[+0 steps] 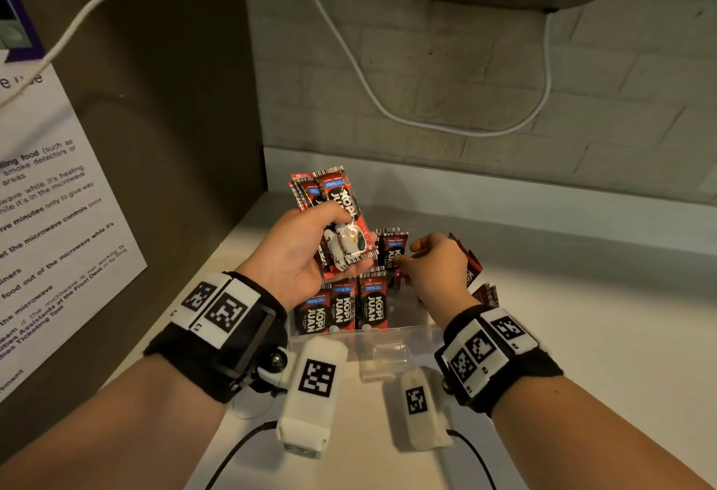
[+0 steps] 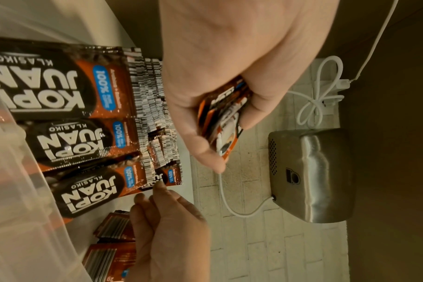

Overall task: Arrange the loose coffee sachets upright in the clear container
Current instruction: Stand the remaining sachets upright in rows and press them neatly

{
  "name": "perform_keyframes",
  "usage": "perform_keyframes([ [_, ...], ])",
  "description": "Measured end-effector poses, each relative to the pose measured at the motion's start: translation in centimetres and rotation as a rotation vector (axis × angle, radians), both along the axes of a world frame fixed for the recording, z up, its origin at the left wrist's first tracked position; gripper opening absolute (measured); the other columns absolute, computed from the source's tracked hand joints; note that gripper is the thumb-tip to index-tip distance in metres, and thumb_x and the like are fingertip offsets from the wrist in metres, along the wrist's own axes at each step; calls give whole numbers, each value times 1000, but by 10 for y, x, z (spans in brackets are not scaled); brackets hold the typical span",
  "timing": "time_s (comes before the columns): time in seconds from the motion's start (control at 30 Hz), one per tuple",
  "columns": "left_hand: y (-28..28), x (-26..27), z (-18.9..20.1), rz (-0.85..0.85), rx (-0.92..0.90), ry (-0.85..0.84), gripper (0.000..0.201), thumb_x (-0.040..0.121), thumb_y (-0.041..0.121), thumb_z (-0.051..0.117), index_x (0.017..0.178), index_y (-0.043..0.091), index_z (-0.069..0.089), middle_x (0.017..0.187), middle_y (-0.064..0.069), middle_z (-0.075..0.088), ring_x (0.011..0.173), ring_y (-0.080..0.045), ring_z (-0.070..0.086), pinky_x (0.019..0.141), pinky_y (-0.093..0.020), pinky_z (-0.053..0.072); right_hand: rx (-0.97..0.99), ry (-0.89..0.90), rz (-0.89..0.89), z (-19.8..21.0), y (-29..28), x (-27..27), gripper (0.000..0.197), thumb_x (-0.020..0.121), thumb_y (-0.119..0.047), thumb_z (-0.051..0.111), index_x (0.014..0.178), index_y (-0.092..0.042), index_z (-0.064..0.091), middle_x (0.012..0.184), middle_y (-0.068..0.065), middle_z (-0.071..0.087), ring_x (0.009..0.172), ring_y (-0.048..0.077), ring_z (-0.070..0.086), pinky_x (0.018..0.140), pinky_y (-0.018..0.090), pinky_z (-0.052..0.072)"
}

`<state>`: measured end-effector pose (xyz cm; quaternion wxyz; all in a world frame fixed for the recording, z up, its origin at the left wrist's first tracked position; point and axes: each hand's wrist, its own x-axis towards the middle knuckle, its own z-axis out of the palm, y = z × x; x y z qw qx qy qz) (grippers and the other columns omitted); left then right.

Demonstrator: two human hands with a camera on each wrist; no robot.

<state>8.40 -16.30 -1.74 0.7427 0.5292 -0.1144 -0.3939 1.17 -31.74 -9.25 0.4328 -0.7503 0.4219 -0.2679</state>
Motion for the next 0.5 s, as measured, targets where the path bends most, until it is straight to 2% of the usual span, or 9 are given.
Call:
perform_keyframes([
  [0.1,-1,-1,1,10,24,-27,11,89,2,60,100,6,59,79,-16,72,64,-24,72,52,-38,59,-121,-80,-25,11,4,-5,21,83,-18,72,98,-14,57,92,5,63,82,25,66,75,39,56],
  [0.17,-3,-2,0,-4,41,-54,10,87,2,64,96,7,61,83,-15,71,63,-24,71,52,-39,60,-152,-192,-53,24,9,-9,15,84,-23,69,88,-17,56,84,2,64,79,24,65,77,44,56],
  [0.23,-4,-4,0,-30,42,-72,10,86,2,66,92,8,64,79,-13,72,64,-25,72,52,-38,60,-51,-332,-12,43,17,-14,18,84,-30,68,78,-16,58,74,0,62,66,17,60,65,39,53],
  [0.3,-5,-6,-2,-55,42,-86,12,85,1,67,94,8,65,78,-12,74,66,-26,72,49,-36,58,155,-426,150,62,27,-20,20,87,-31,66,83,-12,62,68,-1,60,49,8,51,48,26,41],
  [0.4,-7,-9,-4,-95,43,-125,15,85,1,66,96,11,67,80,-11,74,69,-25,73,48,-35,56,269,-422,390,80,39,-28,5,88,-9,63,84,-6,61,51,-10,57,36,-1,47,37,13,34],
  [0.43,-8,-9,-4,-100,42,-129,15,85,2,66,96,12,67,79,-10,74,68,-25,73,48,-34,56,259,-420,420,81,40,-29,7,87,-1,61,81,-4,59,47,-10,55,34,0,46,36,12,33],
  [0.5,-8,-9,-3,-93,32,-118,13,85,4,67,95,12,66,80,-9,74,69,-24,73,48,-35,56,220,-420,380,79,35,-30,15,85,6,61,75,-5,58,46,-7,55,34,3,43,36,15,32],
])
